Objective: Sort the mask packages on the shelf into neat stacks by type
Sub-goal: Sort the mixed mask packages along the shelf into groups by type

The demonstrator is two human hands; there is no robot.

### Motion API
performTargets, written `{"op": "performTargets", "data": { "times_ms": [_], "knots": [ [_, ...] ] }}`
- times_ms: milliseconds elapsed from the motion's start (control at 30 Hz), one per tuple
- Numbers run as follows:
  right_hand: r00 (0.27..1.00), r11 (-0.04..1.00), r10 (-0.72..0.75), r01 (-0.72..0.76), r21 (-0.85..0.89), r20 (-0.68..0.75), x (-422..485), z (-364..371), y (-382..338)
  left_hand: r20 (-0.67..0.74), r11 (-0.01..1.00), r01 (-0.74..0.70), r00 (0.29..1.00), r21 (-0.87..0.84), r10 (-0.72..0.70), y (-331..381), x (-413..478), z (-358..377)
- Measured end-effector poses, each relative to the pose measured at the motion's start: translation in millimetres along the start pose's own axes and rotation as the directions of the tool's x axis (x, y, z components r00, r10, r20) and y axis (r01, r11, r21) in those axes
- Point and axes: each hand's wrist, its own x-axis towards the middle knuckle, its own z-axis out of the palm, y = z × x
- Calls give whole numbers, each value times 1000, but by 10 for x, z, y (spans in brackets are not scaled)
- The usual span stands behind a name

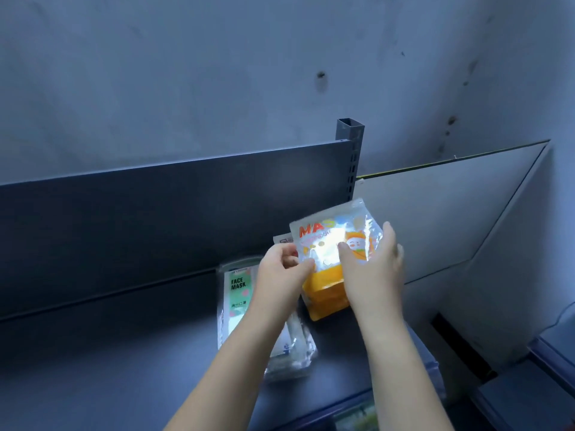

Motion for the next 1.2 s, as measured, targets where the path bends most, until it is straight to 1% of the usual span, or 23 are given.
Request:
{"op": "performTargets", "data": {
  "times_ms": [33, 133, 167, 267, 333, 400, 567, 667, 767, 900, 967, 1067, 1133, 1200],
  "knots": [
    [999, 1000, 4, -3, -27, 37, 19, 28, 34, -23, 999, 2, 1000, 45, -1, -18, 7, 25],
    [993, 995, 25, -13, -99, 119, 116, 67, 173, -80, 958, -31, 995, 284, 56, -62, 11, 53],
    [989, 994, 39, -24, -109, 140, 152, 63, 207, -88, 945, -41, 993, 324, 73, -79, 9, 55],
    [982, 994, 44, -25, -107, 183, 216, 63, 269, -81, 929, -79, 990, 361, 116, -125, 19, 57],
    [988, 984, -5, 32, -176, 154, 222, 71, 297, -91, 914, -94, 986, 395, 140, -135, 18, 53],
    [993, 962, -74, 96, -257, 96, 213, 73, 304, -107, 893, -113, 979, 436, 176, -128, -3, 37],
    [982, 929, -180, 186, -321, 49, 134, 42, 229, -82, 849, -225, 951, 478, 299, -144, -35, 36],
    [961, 909, -272, 275, -314, 54, 63, 29, 166, -36, 780, -317, 917, 539, 398, -142, -80, -5],
    [931, 878, -355, 364, -312, 88, -48, 49, 81, 13, 680, -372, 882, 632, 471, -128, -102, -108],
    [898, 870, -422, 440, -222, 127, -326, 216, -159, 5, 591, -336, 872, 733, 489, -129, -131, -429],
    [876, 860, -444, 476, -185, 190, -500, 344, -301, -26, 567, -281, 881, 775, 472, -140, -160, -671],
    [837, 839, -458, 518, -165, 301, -814, 565, -514, -93, 536, -237, 851, 810, 517, -156, -248, -1138],
    [818, 825, -460, 538, -173, 345, -1042, 719, -663, -109, 472, -207, 822, 857, 559, -168, -351, -1482],
    [806, 829, -441, 534, -166, 395, -1280, 865, -835, -107, 409, -168, 815, 897, 569, -188, -484, -1840]
  ]
}}
